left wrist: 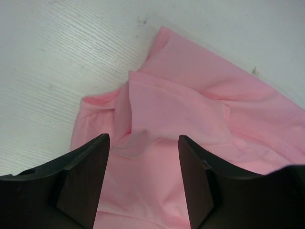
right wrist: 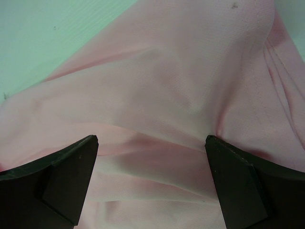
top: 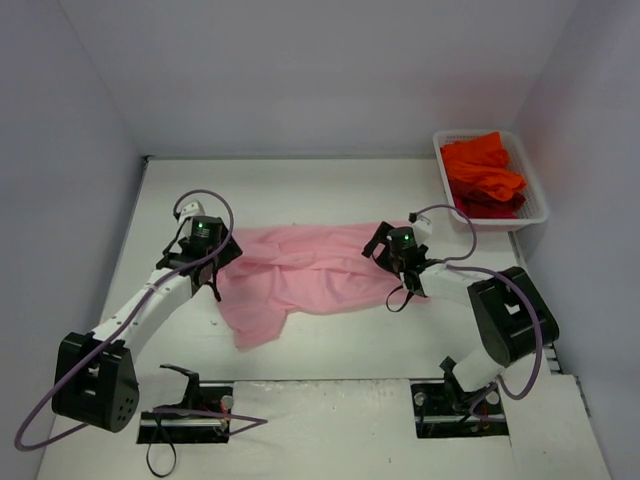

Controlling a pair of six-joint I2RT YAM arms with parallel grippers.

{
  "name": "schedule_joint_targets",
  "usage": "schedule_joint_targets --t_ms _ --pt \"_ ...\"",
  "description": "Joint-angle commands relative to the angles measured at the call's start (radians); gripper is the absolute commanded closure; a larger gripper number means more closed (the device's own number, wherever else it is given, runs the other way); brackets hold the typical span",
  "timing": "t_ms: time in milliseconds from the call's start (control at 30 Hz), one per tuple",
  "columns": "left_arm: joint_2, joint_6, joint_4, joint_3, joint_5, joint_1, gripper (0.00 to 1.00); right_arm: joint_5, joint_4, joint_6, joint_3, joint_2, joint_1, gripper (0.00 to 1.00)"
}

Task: Fold and stack the t-shirts
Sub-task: Fold the tshirt

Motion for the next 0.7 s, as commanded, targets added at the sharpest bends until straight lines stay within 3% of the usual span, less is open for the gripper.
schedule_joint_targets --t_ms 0,367,667 --pt "-0.038 0.015 0.035 0.013 0.009 0.011 0.45 0.043 -0.099 -0.001 -0.02 -0.016 -0.028 0.07" --pt "-0.044 0.009 0.037 -0.006 0.03 0.014 0.45 0.043 -0.107 -0.011 -0.023 -0.031 -0.077 0.07" --pt "0.038 -0.02 0.121 -0.018 0.079 0.009 0.45 0.032 -0.107 -0.018 0.0 -0.016 -0.084 0.07"
